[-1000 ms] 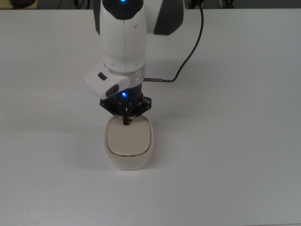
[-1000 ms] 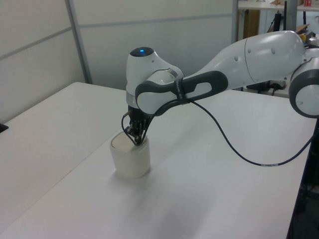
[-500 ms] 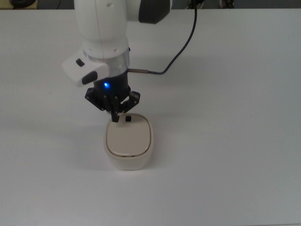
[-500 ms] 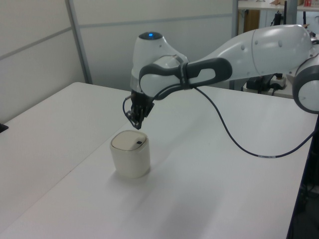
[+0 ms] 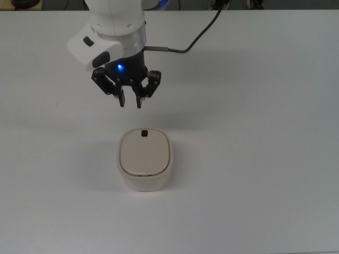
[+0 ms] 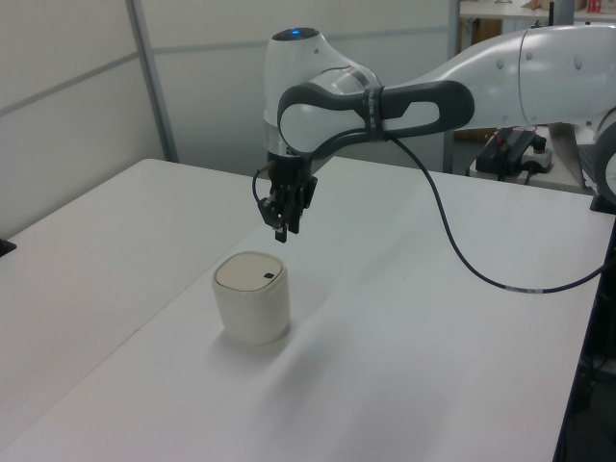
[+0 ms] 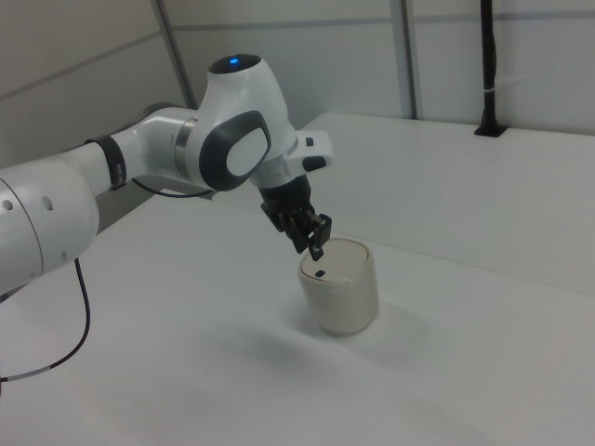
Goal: Close the trash can
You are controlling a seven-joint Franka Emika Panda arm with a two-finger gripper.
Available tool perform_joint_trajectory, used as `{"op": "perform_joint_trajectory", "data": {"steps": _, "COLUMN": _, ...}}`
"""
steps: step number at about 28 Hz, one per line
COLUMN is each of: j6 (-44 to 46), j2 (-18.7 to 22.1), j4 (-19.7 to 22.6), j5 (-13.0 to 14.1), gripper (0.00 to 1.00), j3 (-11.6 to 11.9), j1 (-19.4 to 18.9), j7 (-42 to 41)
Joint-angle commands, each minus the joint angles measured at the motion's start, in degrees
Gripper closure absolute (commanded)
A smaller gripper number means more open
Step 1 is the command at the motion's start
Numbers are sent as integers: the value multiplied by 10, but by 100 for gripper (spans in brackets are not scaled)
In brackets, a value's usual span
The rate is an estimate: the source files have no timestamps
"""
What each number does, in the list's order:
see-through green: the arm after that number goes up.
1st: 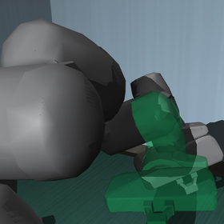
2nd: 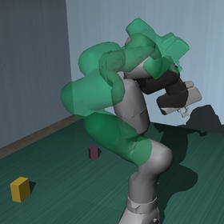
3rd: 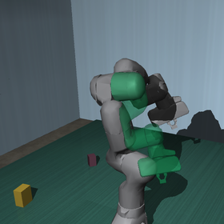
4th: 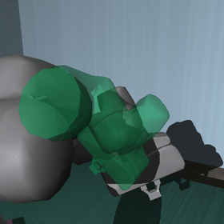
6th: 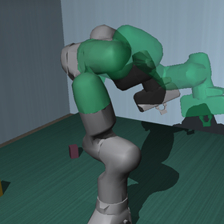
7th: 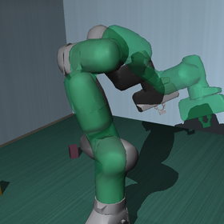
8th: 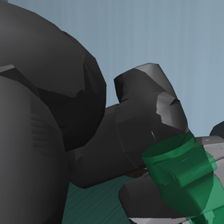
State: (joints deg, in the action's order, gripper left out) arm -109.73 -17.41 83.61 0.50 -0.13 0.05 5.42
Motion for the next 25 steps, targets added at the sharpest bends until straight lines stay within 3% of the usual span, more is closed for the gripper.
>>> {"op": "perform_joint_trajectory", "data": {"steps": 1, "j6": 60, "j2": 17, "j4": -6, "j5": -8, "gripper": 0, "j3": 4, "j1": -3, "j7": -31}}
{"op": "perform_joint_trajectory", "data": {"steps": 10, "j6": 89, "j2": 22, "j4": -6, "j5": -15, "gripper": 0, "j3": 2, "j1": -3, "j7": -42}}
{"op": "perform_joint_trajectory", "data": {"steps": 15, "j6": 90, "j2": 19, "j4": -1, "j5": -41, "gripper": 0, "j3": 0, "j1": -10, "j7": -45}}
{"op": "perform_joint_trajectory", "data": {"steps": 25, "j6": 91, "j2": 7, "j4": 0, "j5": -41, "gripper": 0, "j3": -2, "j1": -10, "j7": -45}}
